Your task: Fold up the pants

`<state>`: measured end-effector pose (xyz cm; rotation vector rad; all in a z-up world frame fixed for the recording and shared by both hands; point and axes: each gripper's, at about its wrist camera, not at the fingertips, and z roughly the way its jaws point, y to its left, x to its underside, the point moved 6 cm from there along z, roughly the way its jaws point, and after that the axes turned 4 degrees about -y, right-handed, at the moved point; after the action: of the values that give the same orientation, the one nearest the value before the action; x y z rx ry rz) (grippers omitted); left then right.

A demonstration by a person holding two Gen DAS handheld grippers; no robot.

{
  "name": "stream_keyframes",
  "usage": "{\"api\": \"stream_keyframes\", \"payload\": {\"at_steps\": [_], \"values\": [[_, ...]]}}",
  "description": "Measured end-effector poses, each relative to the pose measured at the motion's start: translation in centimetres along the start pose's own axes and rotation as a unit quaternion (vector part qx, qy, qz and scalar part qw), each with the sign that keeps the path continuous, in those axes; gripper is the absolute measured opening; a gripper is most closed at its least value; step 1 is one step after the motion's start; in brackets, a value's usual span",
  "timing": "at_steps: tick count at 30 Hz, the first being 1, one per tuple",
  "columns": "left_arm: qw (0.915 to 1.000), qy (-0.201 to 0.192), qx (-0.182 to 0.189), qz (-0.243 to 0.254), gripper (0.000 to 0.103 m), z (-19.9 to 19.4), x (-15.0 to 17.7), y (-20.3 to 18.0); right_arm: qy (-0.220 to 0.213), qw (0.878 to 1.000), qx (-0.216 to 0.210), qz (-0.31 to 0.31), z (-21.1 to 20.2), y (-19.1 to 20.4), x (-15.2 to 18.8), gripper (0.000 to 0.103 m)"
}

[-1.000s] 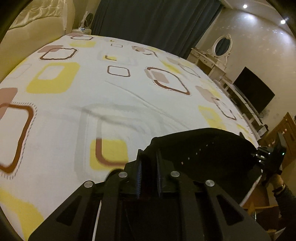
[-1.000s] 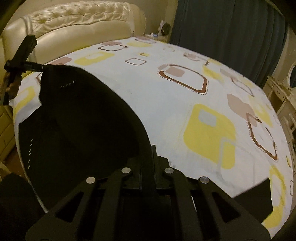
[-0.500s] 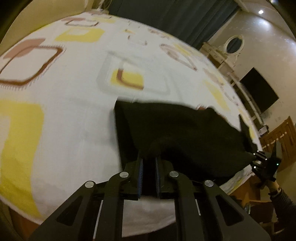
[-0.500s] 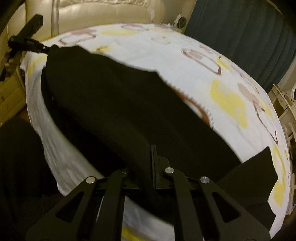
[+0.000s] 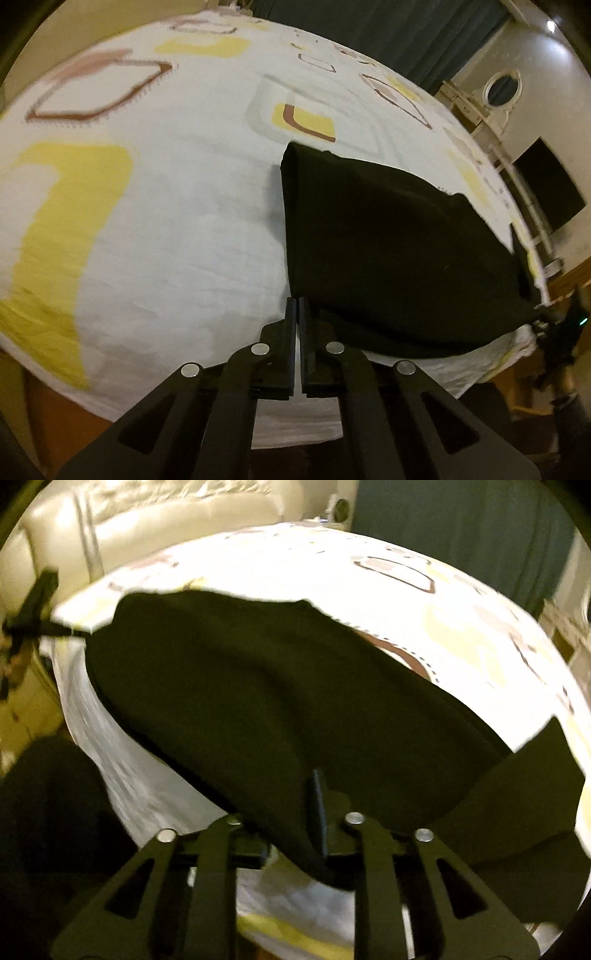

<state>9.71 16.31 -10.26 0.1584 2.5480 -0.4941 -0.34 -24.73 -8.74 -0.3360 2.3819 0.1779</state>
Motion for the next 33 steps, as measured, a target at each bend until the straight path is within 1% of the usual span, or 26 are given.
{"api": "stream_keyframes", "payload": {"at_steps": [1, 2, 3, 4, 5, 6, 7, 8, 10, 11, 12, 14, 18, 20, 23, 24, 26, 30, 32, 33], "values": [[0.9999, -0.005, -0.013, 0.010, 0.002, -0.5, -0.1, -0.4, -0.015, 1.000, -0.011, 0.024, -1.1, -0.5, -0.1, 0.052], [0.9993, -0.013, -0.028, 0.019, 0.005, -1.2, -0.2, -0.9, -0.027, 0.999, -0.016, 0.043, -2.1, -1.1, -0.2, 0.057], [0.9986, -0.021, -0.043, 0.024, 0.016, -1.7, -0.3, -1.4, -0.035, 0.998, -0.021, 0.056, -2.8, -1.7, -0.3, 0.061], [0.9978, -0.030, -0.052, 0.028, 0.031, -2.3, -0.6, -2.0, -0.045, 0.996, -0.026, 0.078, -3.7, -2.6, -0.3, 0.064], [0.9970, -0.040, -0.059, 0.030, 0.040, -2.8, -0.8, -2.6, -0.053, 0.993, -0.027, 0.104, -4.6, -3.8, -0.2, 0.065], [0.9959, -0.053, -0.066, 0.032, 0.054, -3.3, -1.1, -3.4, -0.060, 0.990, -0.028, 0.124, -5.2, -4.9, -0.1, 0.067], [0.9951, -0.062, -0.070, 0.033, 0.063, -3.6, -1.2, -3.9, -0.069, 0.986, -0.027, 0.150, -5.9, -6.4, 0.1, 0.068], [0.9937, -0.077, -0.074, 0.036, 0.065, -4.0, -1.6, -5.0, -0.078, 0.981, -0.021, 0.176, -6.7, -8.0, 0.4, 0.068], [0.9921, -0.088, -0.081, 0.038, 0.075, -4.3, -1.9, -6.1, -0.091, 0.973, -0.008, 0.214, -7.8, -10.8, 1.2, 0.068], [0.9909, -0.094, -0.087, 0.041, 0.076, -4.4, -2.2, -7.1, -0.098, 0.967, -0.002, 0.233, -8.5, -12.3, 1.8, 0.069], [0.9906, -0.095, -0.088, 0.045, 0.077, -4.3, -2.3, -7.9, -0.107, 0.960, 0.005, 0.260, -9.3, -14.3, 2.4, 0.069], [0.9902, -0.091, -0.090, 0.055, 0.077, -3.4, -2.6, -9.5, -0.118, 0.947, 0.023, 0.298, -10.4, -17.6, 3.7, 0.069], [0.9891, -0.082, -0.104, 0.064, 0.077, -1.4, -2.9, -11.6, -0.122, 0.929, 0.059, 0.345, -11.6, -23.0, 6.1, 0.070], [0.9890, -0.074, -0.110, 0.065, 0.077, -0.3, -2.9, -12.5, -0.125, 0.919, 0.085, 0.365, -12.3, -26.0, 7.2, 0.070], [0.9876, -0.067, -0.122, 0.073, 0.077, 1.1, -2.9, -13.7, -0.129, 0.908, 0.112, 0.382, -13.0, -29.5, 8.4, 0.070], [0.9870, -0.066, -0.125, 0.076, 0.077, 1.3, -2.9, -14.0, -0.131, 0.903, 0.122, 0.391, -13.3, -31.3, 9.0, 0.070], [0.9855, -0.064, -0.134, 0.082, 0.077, 2.0, -2.8, -14.6, -0.132, 0.894, 0.133, 0.407, -13.6, -33.7, 9.8, 0.070], [0.9826, -0.060, -0.147, 0.096, 0.078, 3.2, -2.4, -15.5, -0.132, 0.870, 0.140, 0.455, -14.0, -38.7, 11.7, 0.070], [0.9834, -0.052, -0.145, 0.095, 0.078, 3.9, -2.2, -15.6, -0.126, 0.861, 0.139, 0.473, -13.8, -40.9, 12.6, 0.070], [0.9834, -0.050, -0.147, 0.095, 0.078, 4.2, -2.1, -15.7, -0.121, 0.859, 0.138, 0.478, -13.6, -41.6, 12.9, 0.070]]}}
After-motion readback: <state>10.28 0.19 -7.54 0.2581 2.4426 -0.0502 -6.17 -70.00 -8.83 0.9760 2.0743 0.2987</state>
